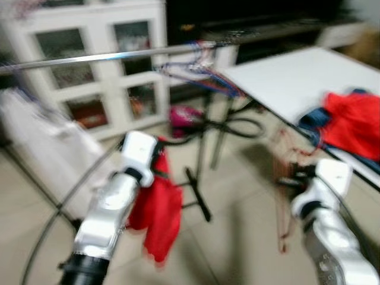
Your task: Hang hanger
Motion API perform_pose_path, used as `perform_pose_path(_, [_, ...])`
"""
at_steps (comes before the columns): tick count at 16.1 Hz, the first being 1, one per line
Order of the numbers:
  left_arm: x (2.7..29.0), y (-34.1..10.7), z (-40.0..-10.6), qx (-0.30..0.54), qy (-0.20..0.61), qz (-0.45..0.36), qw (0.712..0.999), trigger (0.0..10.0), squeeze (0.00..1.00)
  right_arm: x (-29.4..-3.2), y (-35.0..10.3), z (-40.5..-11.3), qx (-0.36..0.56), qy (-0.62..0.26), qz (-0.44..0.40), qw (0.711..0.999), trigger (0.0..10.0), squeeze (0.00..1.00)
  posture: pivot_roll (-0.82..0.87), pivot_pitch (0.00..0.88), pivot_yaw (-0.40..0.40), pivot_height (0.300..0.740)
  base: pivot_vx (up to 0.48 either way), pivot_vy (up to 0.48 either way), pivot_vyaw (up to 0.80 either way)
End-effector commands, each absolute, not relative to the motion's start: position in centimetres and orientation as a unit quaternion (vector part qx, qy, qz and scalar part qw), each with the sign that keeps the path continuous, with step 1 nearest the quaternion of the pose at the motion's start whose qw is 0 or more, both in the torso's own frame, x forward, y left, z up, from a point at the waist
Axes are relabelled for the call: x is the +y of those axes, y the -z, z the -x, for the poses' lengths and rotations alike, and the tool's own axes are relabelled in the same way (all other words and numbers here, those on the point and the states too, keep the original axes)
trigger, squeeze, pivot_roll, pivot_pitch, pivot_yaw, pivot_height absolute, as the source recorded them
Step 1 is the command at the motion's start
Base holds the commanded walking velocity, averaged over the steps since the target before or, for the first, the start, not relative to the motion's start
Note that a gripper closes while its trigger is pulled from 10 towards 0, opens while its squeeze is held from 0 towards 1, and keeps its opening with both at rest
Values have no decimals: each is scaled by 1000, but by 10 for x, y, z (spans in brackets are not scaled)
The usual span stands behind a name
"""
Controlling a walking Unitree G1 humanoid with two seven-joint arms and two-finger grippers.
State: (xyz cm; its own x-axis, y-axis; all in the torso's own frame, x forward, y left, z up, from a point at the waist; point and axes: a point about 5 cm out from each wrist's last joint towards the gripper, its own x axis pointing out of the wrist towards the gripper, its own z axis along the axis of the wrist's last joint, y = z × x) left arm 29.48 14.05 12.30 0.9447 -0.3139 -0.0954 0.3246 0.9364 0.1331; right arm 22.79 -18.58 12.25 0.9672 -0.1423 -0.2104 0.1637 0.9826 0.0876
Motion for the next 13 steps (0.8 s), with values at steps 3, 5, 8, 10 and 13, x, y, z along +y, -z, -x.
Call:
perform_pose_path(3, [129,-125,-298,30,182,-87,979,10000,0,-196,-128,-231,95,94,-40,990,10000,0,-7,0,35,740,0,0,-800])
perform_pose_path(5, [126,-124,-300,33,188,-72,979,10000,0,-199,-130,-231,92,95,-27,991,10000,0,-17,0,45,740,0,-240,-800])
perform_pose_path(8, [126,-125,-302,25,180,-78,980,10000,0,-204,-132,-232,90,96,-19,991,10000,0,-20,0,40,740,0,160,-800])
perform_pose_path(10, [124,-123,-303,36,183,-79,979,10000,0,-204,-133,-234,89,94,-17,991,10000,0,-17,0,36,740,0,-480,-800])
perform_pose_path(13, [125,-124,-301,25,182,-70,981,10000,0,-200,-134,-237,87,84,-14,993,10000,0,-15,0,25,740,0,320,-800])
